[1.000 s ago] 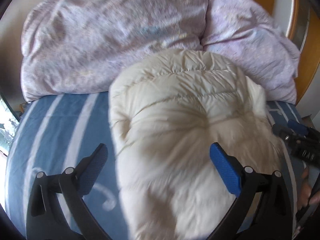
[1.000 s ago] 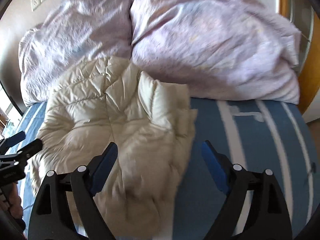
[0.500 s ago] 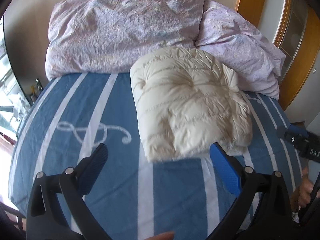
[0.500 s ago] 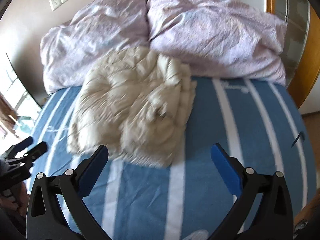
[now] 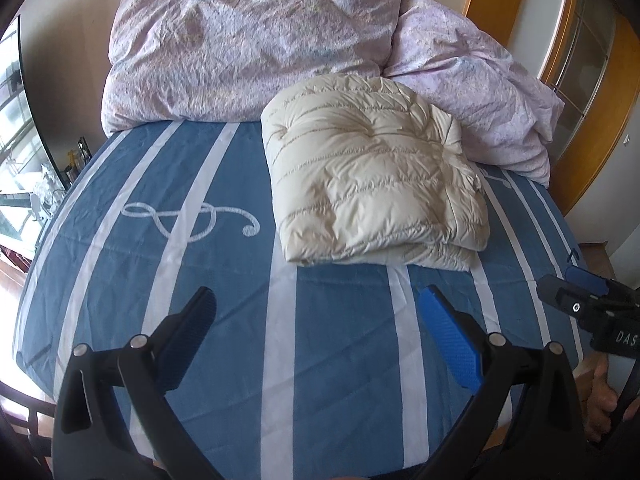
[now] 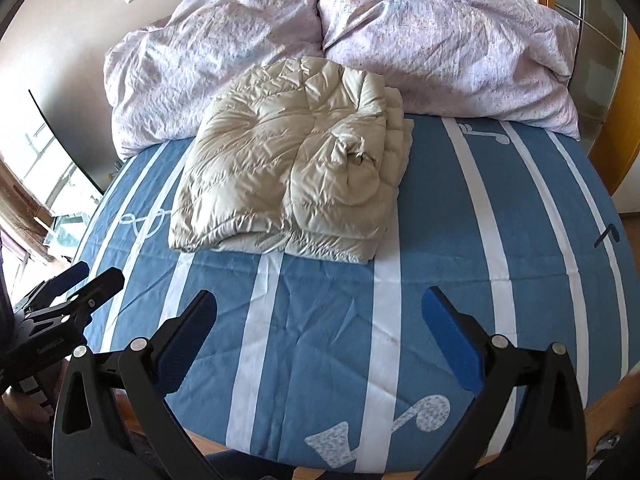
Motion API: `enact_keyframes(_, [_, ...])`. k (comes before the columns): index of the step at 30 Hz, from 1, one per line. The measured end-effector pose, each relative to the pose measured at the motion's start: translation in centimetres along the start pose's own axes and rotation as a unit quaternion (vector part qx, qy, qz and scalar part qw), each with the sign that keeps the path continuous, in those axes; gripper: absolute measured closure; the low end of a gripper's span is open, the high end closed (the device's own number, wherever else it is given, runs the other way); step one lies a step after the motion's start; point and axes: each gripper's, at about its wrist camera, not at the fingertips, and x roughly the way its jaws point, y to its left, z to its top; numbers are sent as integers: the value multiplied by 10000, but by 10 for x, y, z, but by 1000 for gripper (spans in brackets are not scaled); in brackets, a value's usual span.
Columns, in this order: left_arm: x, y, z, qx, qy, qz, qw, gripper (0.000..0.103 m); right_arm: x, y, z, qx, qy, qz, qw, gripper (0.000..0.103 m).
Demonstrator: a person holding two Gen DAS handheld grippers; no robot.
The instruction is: Fold large clothes
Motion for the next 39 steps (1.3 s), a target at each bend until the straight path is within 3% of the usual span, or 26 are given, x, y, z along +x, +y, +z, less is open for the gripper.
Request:
enact_keyframes(30, [3,-8,-8,4,72,-249,9997,2,4,8,-12,68,76,130,9999,1])
enact_keyframes(39, [0,-5,-8,-146,-19,-696,9975,2,5,4,-10,125,95,114,9998,1])
